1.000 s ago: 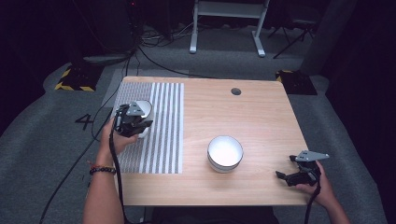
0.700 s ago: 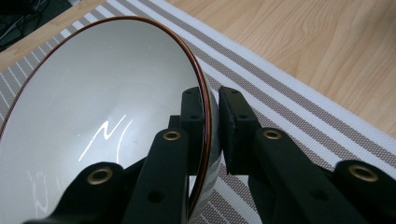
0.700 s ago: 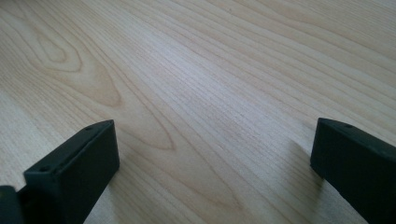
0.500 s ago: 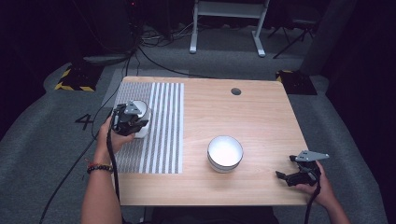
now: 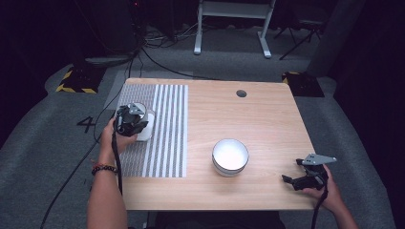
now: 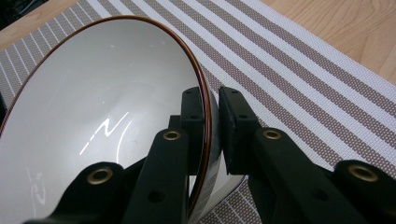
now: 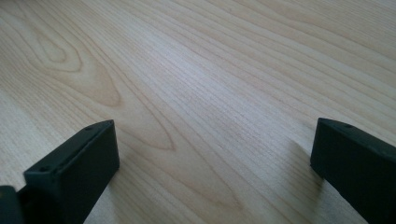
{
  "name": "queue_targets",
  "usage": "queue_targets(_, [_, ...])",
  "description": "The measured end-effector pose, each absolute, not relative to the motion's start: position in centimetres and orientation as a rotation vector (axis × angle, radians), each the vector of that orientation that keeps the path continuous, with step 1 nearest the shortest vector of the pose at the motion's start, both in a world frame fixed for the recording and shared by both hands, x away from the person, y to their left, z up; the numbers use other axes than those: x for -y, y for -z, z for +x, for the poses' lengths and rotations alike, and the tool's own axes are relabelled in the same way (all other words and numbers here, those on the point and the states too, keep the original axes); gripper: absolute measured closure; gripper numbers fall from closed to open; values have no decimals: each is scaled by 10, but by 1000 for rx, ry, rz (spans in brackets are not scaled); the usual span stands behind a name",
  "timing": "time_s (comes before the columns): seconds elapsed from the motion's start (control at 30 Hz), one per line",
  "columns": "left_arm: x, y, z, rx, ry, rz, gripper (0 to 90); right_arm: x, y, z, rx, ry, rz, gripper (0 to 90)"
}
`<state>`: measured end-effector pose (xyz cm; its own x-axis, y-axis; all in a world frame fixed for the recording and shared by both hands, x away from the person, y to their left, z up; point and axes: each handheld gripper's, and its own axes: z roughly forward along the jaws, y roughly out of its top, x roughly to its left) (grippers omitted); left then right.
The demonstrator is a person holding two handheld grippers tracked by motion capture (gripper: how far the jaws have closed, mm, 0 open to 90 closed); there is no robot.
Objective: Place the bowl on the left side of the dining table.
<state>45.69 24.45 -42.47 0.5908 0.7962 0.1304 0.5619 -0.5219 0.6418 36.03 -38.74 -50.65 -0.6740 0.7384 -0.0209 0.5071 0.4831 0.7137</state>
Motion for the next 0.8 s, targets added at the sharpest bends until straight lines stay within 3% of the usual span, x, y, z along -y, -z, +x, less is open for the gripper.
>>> queue_targets(0.8, [-243, 451, 471, -1144, -592, 2314, 806, 388, 506, 360, -2410, -999, 1048, 12])
